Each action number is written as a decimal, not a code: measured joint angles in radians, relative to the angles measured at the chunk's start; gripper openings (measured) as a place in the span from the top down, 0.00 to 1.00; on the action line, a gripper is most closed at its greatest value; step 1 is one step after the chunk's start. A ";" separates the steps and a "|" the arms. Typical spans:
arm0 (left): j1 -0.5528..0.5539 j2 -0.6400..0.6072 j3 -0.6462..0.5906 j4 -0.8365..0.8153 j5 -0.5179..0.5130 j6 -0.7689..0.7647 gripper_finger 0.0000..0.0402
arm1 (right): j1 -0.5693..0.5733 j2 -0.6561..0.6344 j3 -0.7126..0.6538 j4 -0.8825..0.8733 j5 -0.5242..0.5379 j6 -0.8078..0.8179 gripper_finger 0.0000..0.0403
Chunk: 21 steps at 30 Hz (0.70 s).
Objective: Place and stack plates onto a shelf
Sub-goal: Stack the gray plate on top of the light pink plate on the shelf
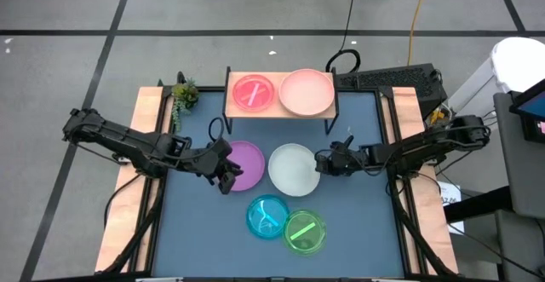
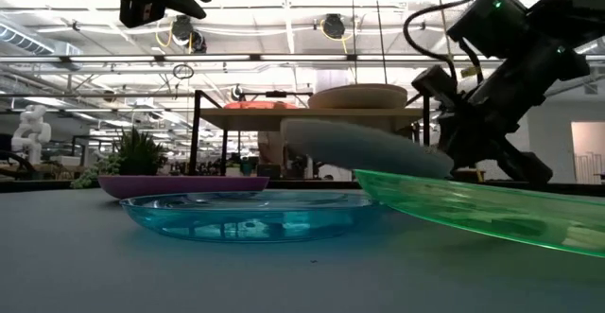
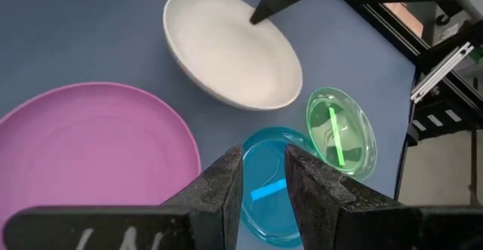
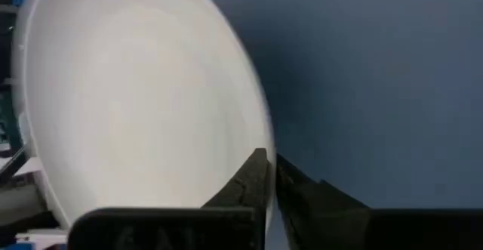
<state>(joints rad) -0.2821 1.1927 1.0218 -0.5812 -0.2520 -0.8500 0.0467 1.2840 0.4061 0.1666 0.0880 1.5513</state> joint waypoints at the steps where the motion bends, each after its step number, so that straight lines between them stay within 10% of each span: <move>1: 0.000 0.000 0.000 0.000 0.000 0.004 0.74 | 0.000 -0.021 0.000 -0.008 -0.008 0.000 0.99; 9: 0.000 0.000 0.000 -0.030 -0.013 0.040 0.74 | 0.004 -0.232 0.004 -0.051 -0.042 0.051 1.00; 21: 0.000 0.000 0.000 -0.027 -0.038 0.040 0.74 | 0.036 -0.395 0.325 -0.574 -0.045 0.026 1.00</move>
<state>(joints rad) -0.2821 1.1927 1.0218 -0.6087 -0.2897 -0.8101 0.0826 0.8892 0.7316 -0.4069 0.0432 1.5776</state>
